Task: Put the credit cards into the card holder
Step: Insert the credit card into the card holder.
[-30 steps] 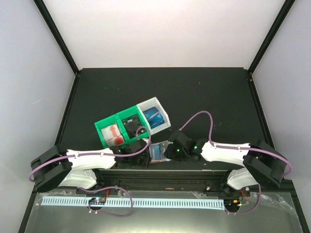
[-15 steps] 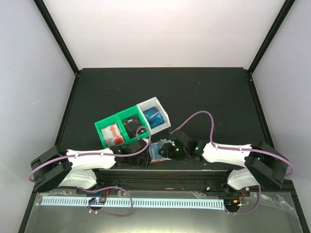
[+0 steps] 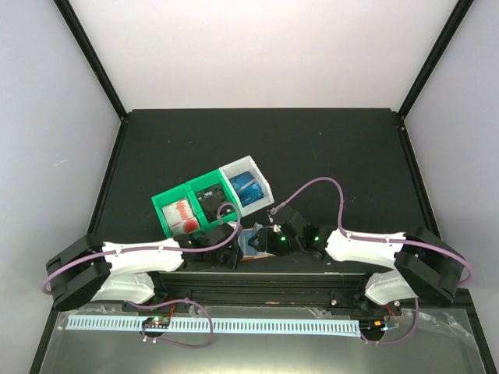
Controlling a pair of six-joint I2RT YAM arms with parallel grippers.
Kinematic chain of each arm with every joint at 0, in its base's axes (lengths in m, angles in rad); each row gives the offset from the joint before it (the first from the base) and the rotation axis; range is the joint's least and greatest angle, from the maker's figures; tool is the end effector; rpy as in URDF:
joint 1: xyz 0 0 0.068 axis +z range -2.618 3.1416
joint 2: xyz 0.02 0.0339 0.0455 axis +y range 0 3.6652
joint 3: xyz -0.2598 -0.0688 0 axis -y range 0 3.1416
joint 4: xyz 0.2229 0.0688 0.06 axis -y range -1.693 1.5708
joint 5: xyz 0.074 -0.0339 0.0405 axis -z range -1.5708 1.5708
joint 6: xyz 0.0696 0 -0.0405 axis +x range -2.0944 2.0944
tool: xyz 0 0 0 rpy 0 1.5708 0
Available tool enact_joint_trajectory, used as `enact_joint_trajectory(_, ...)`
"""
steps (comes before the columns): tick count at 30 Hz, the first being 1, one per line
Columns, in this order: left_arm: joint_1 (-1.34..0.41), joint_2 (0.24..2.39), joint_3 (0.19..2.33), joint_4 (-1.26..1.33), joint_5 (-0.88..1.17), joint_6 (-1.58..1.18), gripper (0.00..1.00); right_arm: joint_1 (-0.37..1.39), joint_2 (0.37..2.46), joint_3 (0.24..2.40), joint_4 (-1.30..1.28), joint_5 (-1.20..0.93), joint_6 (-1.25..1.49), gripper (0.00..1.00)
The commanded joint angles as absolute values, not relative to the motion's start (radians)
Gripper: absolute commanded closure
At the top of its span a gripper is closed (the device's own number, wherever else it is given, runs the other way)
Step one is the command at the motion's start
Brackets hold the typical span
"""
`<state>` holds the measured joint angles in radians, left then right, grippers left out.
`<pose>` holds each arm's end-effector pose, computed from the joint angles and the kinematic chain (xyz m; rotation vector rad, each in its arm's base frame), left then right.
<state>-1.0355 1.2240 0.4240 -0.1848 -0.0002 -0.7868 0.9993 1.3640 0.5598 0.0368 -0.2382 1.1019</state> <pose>0.1069 -0.1801 0.1201 0.3360 2.6888 -0.6458 0.1303 0.2330 0.1505 0.0014 2.7080 1.1578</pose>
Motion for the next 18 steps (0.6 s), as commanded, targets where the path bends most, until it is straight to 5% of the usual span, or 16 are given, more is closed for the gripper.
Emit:
enact_joint_trajectory(1, -1.032, 1.195, 0.448, -0.204, -0.039, -0.805, 0.78, 1.005, 1.377, 0.554, 0.121, -0.292, 1.088, 0.5)
enact_joint_trajectory(12, -1.022, 0.971, 0.424, -0.366, -0.24, -0.903, 0.7, 1.005, 1.444, 0.587, 0.143, -0.298, 1.096, 0.5)
enact_joint_trajectory(18, -1.009, 0.854, 0.459, -0.423, -0.237, -0.843, 0.61, 1.005, 1.367, 0.667, -0.202, -0.063, 1.106, 0.5)
